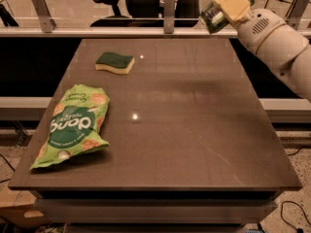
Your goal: Place green can upright
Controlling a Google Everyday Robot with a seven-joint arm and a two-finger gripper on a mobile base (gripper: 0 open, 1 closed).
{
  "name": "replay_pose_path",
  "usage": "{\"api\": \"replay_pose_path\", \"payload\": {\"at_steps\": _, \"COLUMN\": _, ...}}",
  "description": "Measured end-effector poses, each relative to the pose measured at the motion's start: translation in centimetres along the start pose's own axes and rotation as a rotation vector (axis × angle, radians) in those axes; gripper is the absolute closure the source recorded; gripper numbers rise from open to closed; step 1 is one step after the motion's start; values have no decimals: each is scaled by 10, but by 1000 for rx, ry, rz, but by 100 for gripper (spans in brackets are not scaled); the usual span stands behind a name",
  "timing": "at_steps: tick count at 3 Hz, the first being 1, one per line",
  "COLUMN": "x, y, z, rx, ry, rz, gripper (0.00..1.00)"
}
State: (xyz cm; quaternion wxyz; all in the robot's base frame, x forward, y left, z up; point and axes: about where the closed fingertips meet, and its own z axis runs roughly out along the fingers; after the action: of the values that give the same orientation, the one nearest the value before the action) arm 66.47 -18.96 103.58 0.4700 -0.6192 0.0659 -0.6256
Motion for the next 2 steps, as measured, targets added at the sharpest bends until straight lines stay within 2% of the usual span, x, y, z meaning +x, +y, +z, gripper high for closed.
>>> {"api": "replay_pose_path", "payload": {"at_steps": 1, "x": 0, "y": 0, "z": 1, "rx": 0, "ry": -1, "rz": -23, "gripper": 100}}
{"api": "replay_pose_path", "payload": {"at_steps": 2, "x": -1, "y": -2, "z": 2, "rx": -12, "ry": 30, "rz": -93, "gripper": 100}}
